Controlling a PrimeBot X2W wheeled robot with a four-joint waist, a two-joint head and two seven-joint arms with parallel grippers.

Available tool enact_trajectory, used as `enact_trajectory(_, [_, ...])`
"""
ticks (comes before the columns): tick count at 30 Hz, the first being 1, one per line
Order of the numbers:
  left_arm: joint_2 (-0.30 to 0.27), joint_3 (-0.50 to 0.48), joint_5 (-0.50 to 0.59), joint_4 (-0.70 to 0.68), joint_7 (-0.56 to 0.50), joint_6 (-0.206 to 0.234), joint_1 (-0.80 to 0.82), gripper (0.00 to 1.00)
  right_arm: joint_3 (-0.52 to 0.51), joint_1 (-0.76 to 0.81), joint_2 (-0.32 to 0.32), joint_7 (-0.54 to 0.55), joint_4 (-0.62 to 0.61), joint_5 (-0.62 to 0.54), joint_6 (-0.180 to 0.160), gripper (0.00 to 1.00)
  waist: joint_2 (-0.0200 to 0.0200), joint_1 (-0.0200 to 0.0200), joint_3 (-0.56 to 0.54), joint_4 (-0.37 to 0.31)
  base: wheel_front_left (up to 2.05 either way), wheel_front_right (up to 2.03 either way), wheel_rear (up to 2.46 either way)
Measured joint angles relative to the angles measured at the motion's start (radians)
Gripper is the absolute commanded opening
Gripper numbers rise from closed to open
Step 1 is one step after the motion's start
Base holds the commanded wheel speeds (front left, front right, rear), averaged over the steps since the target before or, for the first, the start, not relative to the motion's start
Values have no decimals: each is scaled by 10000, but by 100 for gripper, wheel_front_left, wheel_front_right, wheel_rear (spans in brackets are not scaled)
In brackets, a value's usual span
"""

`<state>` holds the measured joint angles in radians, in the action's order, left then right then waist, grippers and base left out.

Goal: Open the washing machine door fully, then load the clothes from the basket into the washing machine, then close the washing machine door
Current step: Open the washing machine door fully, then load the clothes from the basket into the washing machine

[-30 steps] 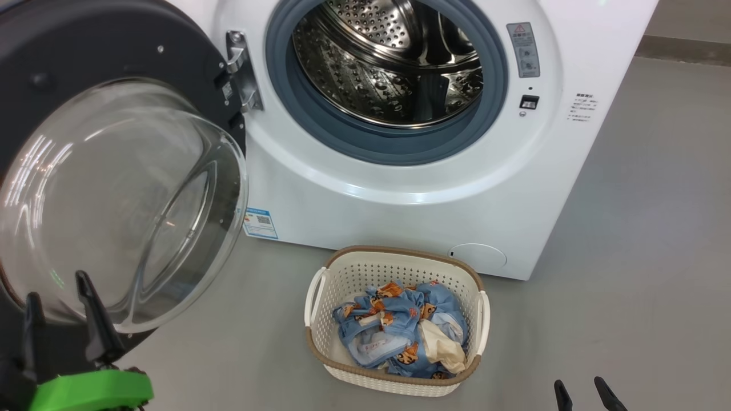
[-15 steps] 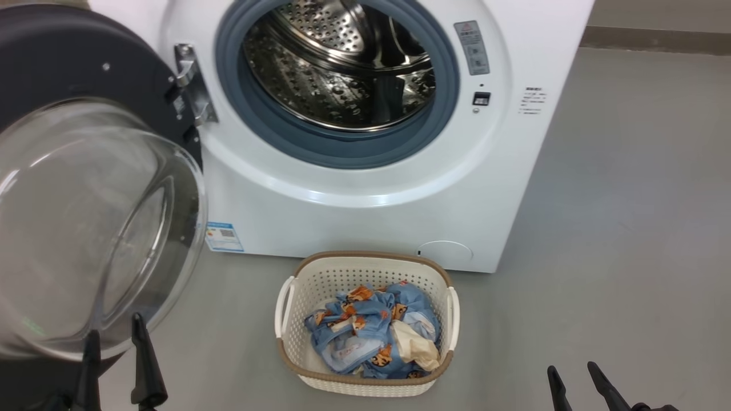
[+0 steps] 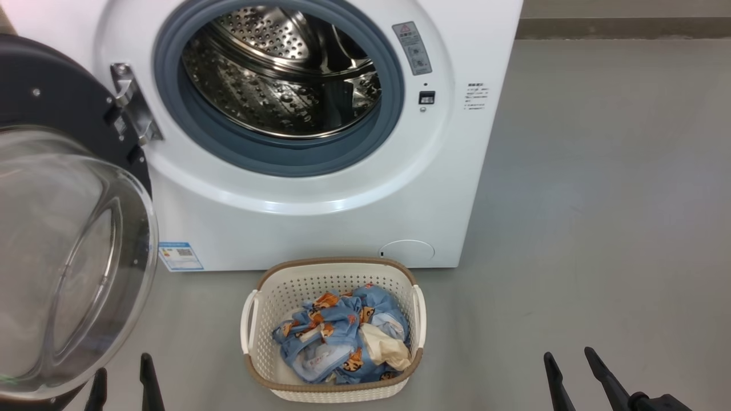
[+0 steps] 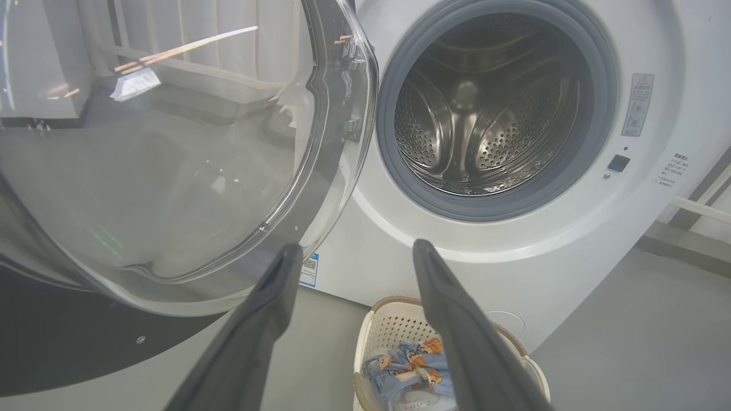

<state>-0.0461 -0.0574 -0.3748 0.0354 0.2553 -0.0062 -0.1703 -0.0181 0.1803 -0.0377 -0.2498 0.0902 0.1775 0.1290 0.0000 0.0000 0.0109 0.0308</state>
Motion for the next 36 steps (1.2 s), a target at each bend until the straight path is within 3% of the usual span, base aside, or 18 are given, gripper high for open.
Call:
enact_trajectory(18, [4, 67, 359, 374, 0, -75, -630, 100, -119, 30, -63, 0, -88, -117, 0, 100, 1, 0, -300, -445, 0, 0, 0])
enact_trajectory(36, [4, 190, 491, 447, 0, -247, -741, 100, -378, 40, -59, 0, -100, -176, 2, 100, 0, 0, -305, -322, 0, 0, 0])
